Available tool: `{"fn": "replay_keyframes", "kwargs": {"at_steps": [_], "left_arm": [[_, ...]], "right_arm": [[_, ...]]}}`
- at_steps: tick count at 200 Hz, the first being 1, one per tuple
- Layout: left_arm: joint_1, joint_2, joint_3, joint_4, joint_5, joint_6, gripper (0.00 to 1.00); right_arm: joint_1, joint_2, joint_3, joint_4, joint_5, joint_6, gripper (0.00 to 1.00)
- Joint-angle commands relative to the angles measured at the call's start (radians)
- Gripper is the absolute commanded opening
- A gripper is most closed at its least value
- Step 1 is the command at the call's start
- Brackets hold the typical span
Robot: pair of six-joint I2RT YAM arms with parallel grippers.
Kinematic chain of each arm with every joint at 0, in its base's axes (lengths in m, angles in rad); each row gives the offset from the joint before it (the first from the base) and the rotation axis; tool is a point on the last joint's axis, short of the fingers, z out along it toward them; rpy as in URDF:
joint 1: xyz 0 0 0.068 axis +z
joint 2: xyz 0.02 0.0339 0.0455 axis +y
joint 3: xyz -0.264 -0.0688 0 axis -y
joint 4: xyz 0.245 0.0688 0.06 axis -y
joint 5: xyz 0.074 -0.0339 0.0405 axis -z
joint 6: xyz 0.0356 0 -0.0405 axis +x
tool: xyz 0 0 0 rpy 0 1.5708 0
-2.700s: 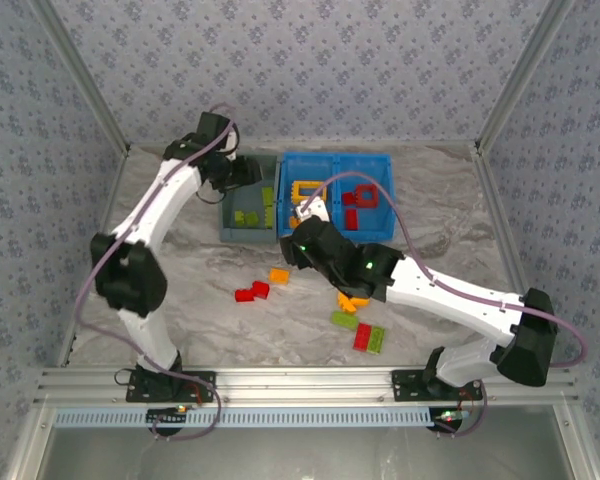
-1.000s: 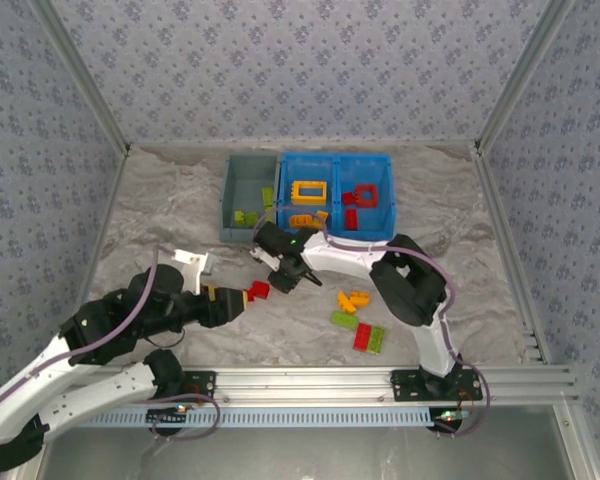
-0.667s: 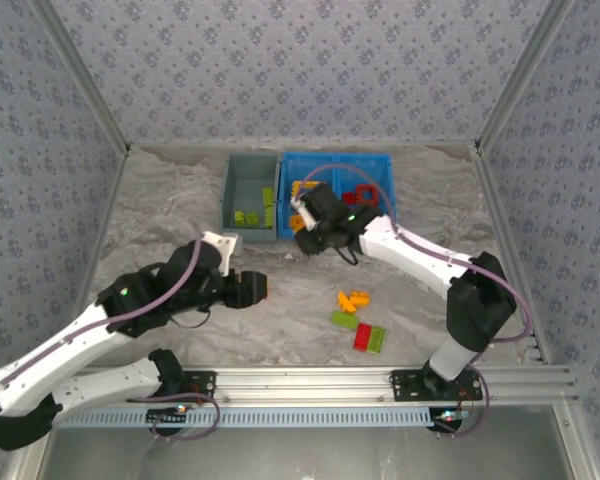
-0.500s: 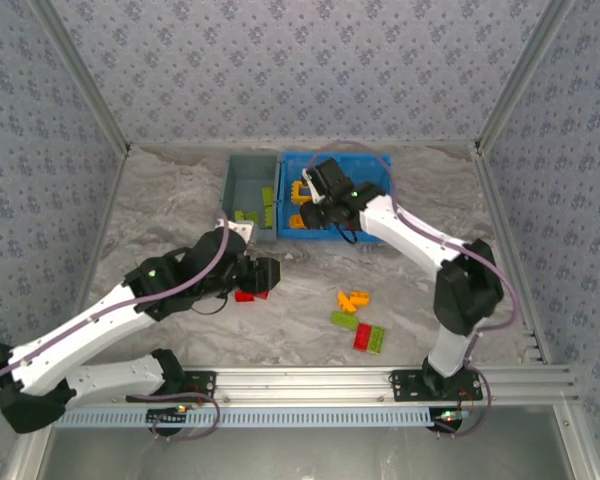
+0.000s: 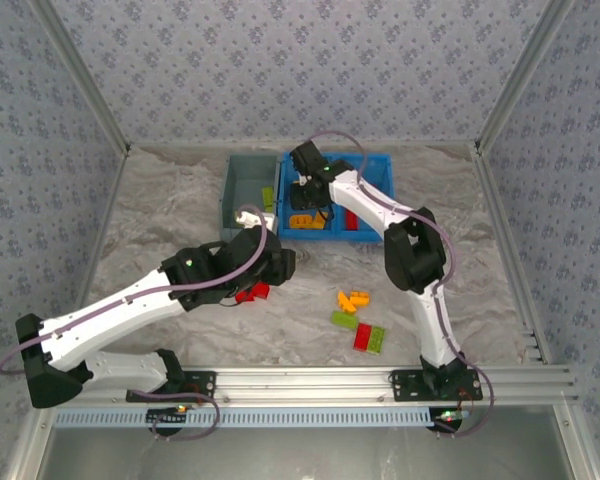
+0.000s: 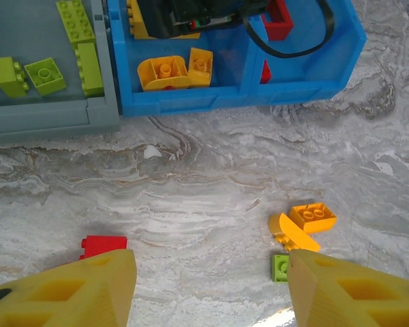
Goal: Sort the legos into containers by color
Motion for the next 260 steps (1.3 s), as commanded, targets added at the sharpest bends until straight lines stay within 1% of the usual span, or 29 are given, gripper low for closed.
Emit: {"fn": "replay_keyframes", "kwargs": {"at_steps": [1, 28, 56, 67, 81, 95, 134, 150, 172, 189, 219, 247, 260], "left_arm": [[-0.012, -0.001, 0.029, 0.014, -0.040, -0.007, 0.60], [-0.025, -0.001, 0.033, 0.012, -0.052, -0.005, 0.60], [-0.037, 0.004, 0.044, 0.003, -0.057, 0.000, 0.60], [-0.043, 0.004, 0.049, -0.004, -0.064, -0.001, 0.60], [-0.050, 0.002, 0.052, -0.012, -0.074, -0.001, 0.60], [-0.057, -0.002, 0.052, -0.022, -0.083, -0.004, 0.60], [-0.065, -0.031, 0.063, -0.092, -0.130, -0.027, 0.59], [-0.065, -0.047, 0.072, -0.141, -0.161, -0.036, 0.59], [-0.064, -0.061, 0.089, -0.191, -0.179, -0.031, 0.60], [-0.051, -0.043, 0.100, -0.211, -0.137, -0.023, 0.61], [-0.020, 0.041, 0.103, -0.197, 0.003, -0.075, 0.61], [-0.018, 0.150, 0.083, -0.101, 0.147, -0.128, 0.60], [-0.020, 0.199, 0.071, -0.064, 0.190, -0.146, 0.60]], "right_arm": [[-0.003, 0.054, 0.062, -0.054, -0.012, 0.020, 0.39], [-0.010, 0.085, 0.085, -0.052, -0.024, 0.021, 0.41], [-0.009, 0.083, 0.094, -0.058, -0.033, 0.021, 0.51], [-0.004, 0.064, 0.086, -0.058, -0.025, 0.020, 0.57], [0.004, 0.026, 0.062, -0.049, -0.010, 0.015, 0.60], [0.011, -0.021, 0.038, -0.042, 0.008, 0.011, 0.60], [0.029, -0.192, -0.048, -0.026, 0.092, -0.007, 0.52], [0.041, -0.290, -0.108, -0.005, 0.128, -0.019, 0.51], [0.074, -0.447, -0.240, 0.029, 0.183, -0.028, 0.51], [0.116, -0.591, -0.376, 0.043, 0.237, -0.022, 0.51], [0.231, -0.843, -0.607, -0.020, 0.319, 0.062, 0.53], [0.330, -1.046, -0.772, -0.135, 0.323, 0.232, 0.55], [0.365, -1.122, -0.855, -0.206, 0.339, 0.327, 0.55]]}}
